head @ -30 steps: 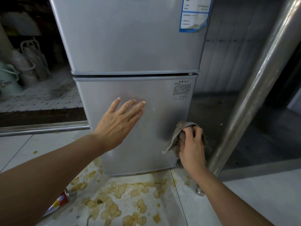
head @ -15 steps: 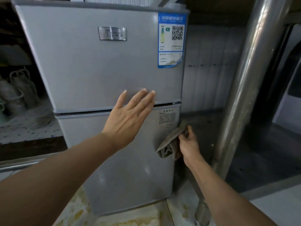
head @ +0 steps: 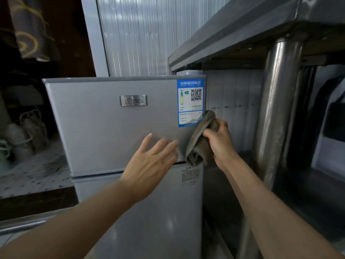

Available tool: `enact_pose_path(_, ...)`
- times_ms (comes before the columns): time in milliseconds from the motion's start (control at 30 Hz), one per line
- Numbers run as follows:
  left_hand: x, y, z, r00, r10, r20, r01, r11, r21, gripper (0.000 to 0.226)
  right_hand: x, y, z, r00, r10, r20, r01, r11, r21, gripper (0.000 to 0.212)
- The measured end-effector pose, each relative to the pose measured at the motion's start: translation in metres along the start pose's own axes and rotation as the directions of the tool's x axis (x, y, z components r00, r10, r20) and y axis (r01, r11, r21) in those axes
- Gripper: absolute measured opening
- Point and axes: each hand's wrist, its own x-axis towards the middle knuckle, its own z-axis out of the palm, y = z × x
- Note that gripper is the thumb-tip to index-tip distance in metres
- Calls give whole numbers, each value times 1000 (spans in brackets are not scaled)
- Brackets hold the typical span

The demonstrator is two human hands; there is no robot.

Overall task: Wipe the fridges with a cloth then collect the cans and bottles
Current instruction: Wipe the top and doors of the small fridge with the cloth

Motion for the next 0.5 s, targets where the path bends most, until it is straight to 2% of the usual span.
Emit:
enact_pose_path(67,9,-9,-9,998,-61,-11,62,998,12,47,-13,10,-11,994,73,84,-70,997,-45,45)
enact_pose_path(133,18,-19,-15,994,-107,11,107,994,22,56,-25,18,-18,981,131,140,-119,989,-93,42)
enact_pose_path(233,24,-29,-22,989,-116,93,112,993,46,76,-24,15,-15,981,155,119,-145,985,-93,35)
enact_pose_path(300,25,-32,-26,988,-102,119,95,994,62,81,-19,7,-13,975,184,124,-171,979,-107,32)
enact_pose_path(400,31,-41,-33,991,-122,62,119,991,55,78,-11,-6,-10,974,187,129,-172,978,-117,34)
enact_pose_path(500,46,-57,-46,983,-184,-28,185,980,68,76,2,-25,0,985,139,105,-136,990,-42,37)
